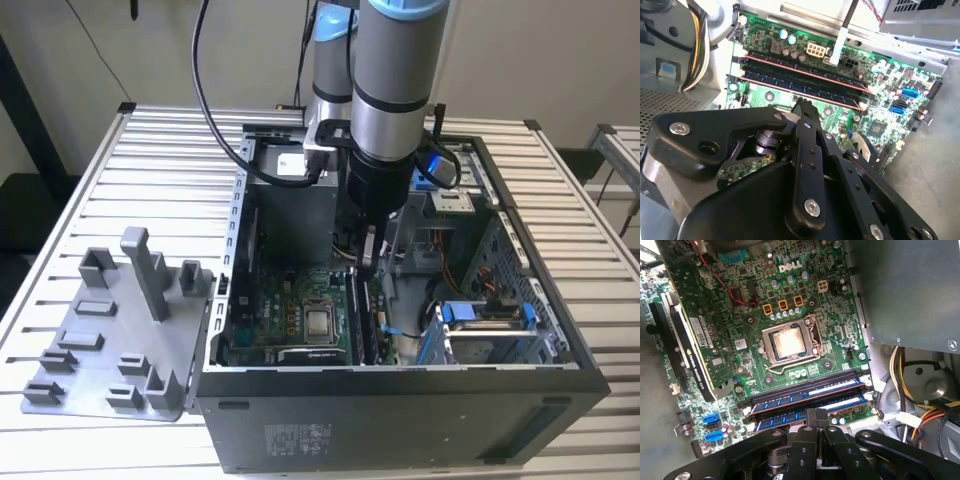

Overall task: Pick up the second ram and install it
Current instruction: 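Press down the second ram until it locks into place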

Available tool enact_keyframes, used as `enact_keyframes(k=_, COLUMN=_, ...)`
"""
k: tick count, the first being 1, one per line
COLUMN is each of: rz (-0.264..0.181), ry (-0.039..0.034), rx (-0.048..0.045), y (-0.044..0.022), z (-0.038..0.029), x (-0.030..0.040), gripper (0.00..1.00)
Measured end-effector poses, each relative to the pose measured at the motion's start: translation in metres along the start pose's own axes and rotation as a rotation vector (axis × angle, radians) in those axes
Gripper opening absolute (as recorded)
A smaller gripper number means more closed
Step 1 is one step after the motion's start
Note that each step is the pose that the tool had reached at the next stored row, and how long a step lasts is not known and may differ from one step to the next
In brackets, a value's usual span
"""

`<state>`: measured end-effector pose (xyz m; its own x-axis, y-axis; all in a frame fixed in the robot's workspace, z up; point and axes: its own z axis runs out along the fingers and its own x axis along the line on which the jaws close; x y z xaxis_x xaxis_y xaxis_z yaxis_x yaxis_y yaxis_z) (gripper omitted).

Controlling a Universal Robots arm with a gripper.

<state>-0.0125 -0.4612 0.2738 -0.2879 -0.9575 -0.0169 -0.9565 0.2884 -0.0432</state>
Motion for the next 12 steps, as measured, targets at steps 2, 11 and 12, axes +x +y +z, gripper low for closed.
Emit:
enact_keyframes(k=2, rz=0.0, ry=0.0001, rx=0.0, y=0.0, z=-0.0002, x=0.0, gripper=0.11)
enact_keyframes(k=11, rz=0.0, ry=0.0003, rx=0.0, y=0.0, z=-0.0007, x=0.0, gripper=0.11)
enact_keyframes(k=12, rz=0.0, ry=0.0003, rx=0.0, y=0.0, z=-0.0007, x=0.0, gripper=0.11)
